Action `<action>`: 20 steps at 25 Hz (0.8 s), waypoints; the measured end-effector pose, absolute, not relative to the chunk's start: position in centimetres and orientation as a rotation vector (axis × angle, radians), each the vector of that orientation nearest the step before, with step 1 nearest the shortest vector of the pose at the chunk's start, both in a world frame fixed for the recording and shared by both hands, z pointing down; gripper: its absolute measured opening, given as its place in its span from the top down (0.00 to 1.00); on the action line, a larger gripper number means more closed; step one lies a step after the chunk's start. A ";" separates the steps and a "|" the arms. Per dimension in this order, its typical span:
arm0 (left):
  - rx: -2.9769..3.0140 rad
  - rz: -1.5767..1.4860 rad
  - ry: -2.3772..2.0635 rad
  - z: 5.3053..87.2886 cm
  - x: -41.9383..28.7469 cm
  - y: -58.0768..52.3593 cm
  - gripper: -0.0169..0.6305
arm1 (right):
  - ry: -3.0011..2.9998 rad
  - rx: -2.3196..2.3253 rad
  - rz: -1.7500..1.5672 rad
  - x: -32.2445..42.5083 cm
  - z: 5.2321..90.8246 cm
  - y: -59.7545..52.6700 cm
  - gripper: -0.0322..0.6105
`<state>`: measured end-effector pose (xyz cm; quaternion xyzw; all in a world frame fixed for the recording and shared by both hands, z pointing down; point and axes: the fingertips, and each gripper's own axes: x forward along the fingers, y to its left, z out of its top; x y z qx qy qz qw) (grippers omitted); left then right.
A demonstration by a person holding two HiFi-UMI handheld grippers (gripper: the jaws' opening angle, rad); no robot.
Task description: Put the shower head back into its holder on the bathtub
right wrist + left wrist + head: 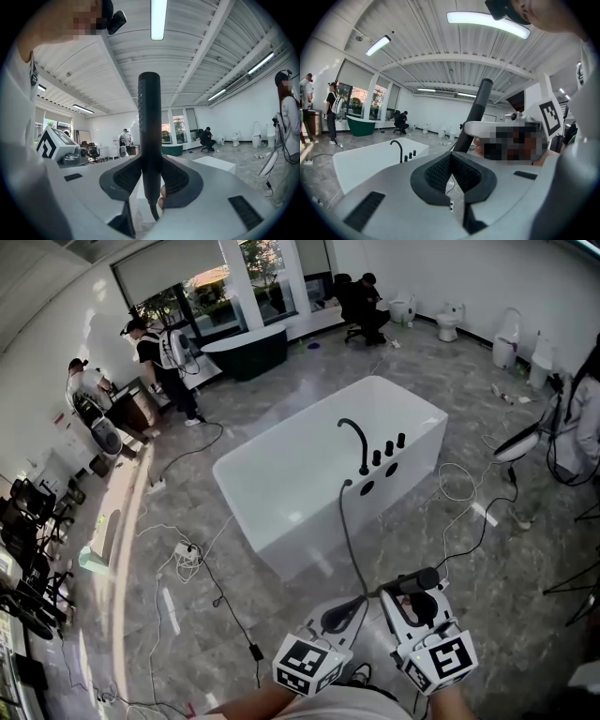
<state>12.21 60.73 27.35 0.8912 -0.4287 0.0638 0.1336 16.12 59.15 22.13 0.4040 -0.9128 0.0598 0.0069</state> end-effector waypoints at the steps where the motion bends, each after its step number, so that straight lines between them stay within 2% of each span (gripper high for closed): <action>1: 2.583 0.183 -1.253 27.4 12.4 60.6 0.97 | -2.856 1.259 0.188 16.4 22.2 59.0 0.74; 11: 2.558 0.192 -1.263 28.3 12.2 57.8 0.97 | -2.864 1.251 0.203 16.3 22.2 56.3 0.74; 20: 2.607 0.231 -1.254 28.9 8.2 50.7 0.97 | -2.820 1.300 0.232 12.8 23.3 49.7 0.74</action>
